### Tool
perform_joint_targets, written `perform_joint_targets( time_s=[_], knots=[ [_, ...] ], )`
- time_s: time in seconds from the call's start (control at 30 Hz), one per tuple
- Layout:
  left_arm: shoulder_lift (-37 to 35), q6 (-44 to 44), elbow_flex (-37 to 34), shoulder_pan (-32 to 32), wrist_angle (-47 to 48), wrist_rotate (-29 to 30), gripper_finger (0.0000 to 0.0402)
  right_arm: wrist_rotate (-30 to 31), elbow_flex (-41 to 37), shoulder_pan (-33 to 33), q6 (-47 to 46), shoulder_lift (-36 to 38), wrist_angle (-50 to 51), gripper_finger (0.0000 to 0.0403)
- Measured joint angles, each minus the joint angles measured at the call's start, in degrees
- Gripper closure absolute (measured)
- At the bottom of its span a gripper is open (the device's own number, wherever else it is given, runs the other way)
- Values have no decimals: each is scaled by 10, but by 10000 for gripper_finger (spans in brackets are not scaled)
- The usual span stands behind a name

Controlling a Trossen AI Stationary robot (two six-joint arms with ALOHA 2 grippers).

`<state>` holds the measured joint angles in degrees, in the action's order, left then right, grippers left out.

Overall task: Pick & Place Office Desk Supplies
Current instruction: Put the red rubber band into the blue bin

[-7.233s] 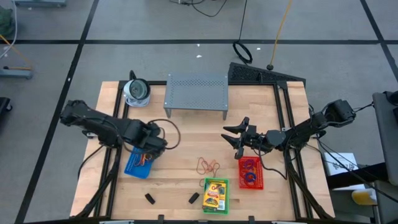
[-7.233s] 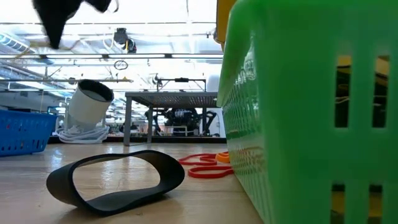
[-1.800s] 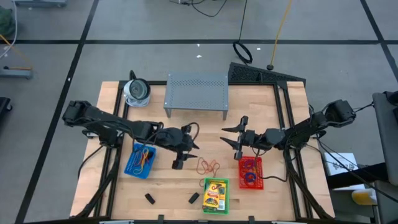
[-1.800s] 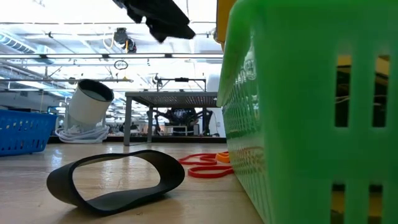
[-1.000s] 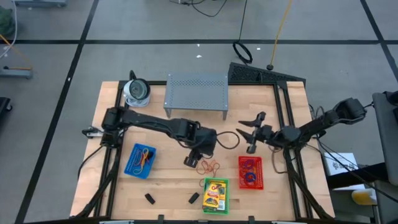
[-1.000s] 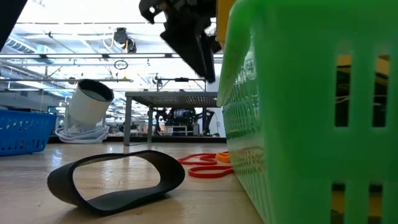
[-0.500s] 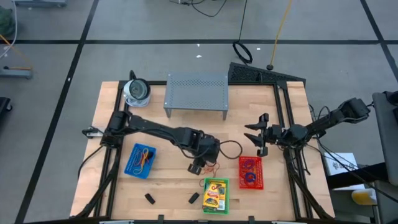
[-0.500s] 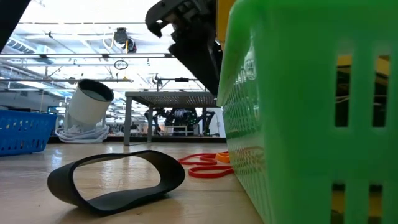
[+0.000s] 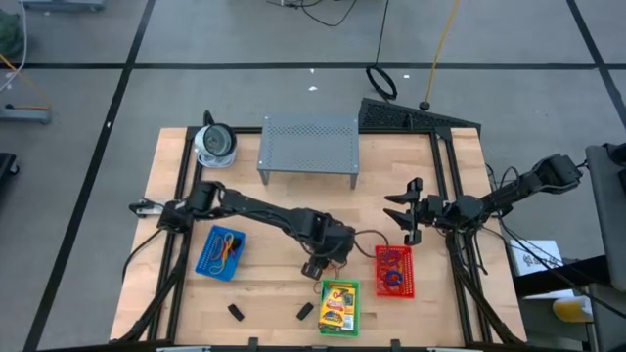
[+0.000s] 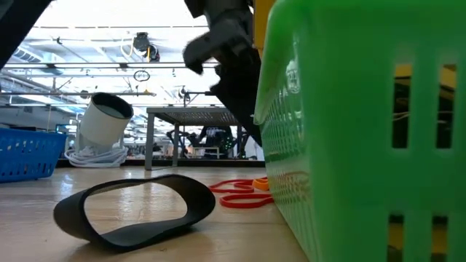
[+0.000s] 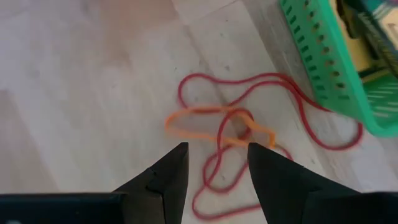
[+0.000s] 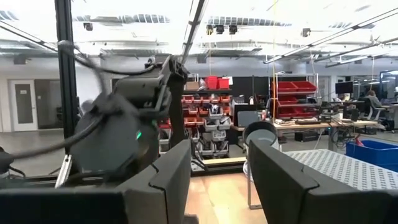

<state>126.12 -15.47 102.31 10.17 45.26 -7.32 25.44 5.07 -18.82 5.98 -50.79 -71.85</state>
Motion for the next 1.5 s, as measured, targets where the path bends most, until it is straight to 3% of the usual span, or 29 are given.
perform_joint_targets(
  time_s=[0.23, 1.23, 1.37, 1.5],
  knots=[
    [60, -16, 75, 5, 91, 26, 227, 0, 0, 0, -8, 0, 1, 248],
    [60, 81, 33, 9, 85, 74, 227, 0, 0, 0, -13, 0, 5, 248],
    [66, 85, 34, 18, 84, 63, 252, 0, 0, 0, -13, 0, 5, 248],
    [85, 94, 36, 29, 86, 64, 308, 0, 0, 0, -13, 0, 5, 248]
  ],
)
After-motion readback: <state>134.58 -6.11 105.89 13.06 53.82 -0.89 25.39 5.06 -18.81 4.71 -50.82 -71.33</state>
